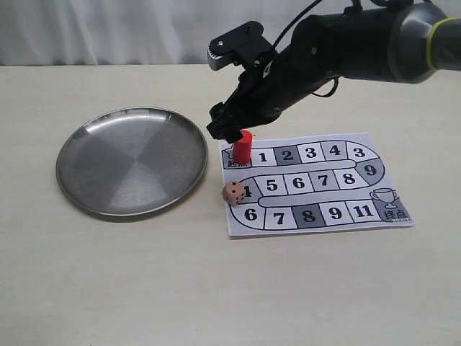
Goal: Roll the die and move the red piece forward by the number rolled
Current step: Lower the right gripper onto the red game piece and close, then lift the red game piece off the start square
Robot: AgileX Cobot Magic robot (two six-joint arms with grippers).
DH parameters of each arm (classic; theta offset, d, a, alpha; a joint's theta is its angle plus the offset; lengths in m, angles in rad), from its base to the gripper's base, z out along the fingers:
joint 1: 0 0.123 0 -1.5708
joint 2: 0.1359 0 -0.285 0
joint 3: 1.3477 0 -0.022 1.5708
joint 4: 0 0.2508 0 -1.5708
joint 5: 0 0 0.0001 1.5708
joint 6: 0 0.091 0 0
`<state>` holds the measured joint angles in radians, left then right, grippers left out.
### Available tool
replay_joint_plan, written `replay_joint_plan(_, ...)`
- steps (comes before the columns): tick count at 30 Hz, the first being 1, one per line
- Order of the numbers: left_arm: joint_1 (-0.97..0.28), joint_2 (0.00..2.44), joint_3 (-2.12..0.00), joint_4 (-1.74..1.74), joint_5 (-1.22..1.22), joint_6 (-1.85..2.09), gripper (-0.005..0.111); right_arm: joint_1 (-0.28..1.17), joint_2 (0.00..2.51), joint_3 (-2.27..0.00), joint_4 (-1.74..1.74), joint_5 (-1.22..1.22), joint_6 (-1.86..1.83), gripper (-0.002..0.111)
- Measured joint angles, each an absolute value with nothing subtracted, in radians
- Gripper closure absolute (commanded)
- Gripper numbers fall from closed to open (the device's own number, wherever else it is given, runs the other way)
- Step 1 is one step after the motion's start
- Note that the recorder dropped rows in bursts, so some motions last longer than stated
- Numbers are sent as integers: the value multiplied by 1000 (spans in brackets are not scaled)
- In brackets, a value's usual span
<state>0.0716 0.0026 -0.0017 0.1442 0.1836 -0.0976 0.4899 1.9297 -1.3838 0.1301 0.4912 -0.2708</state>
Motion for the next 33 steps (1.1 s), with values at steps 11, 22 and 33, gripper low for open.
replay_joint_plan(11,72,3,-2,144,184,-98,107,428,2103,-1526,101,553,-225,24)
replay_joint_plan(22,72,3,-2,144,184,-98,107,422,2197,-1530,103,509,-232,69)
replay_joint_plan(33,72,3,-2,144,184,-98,107,422,2209,-1530,118,479,-247,104)
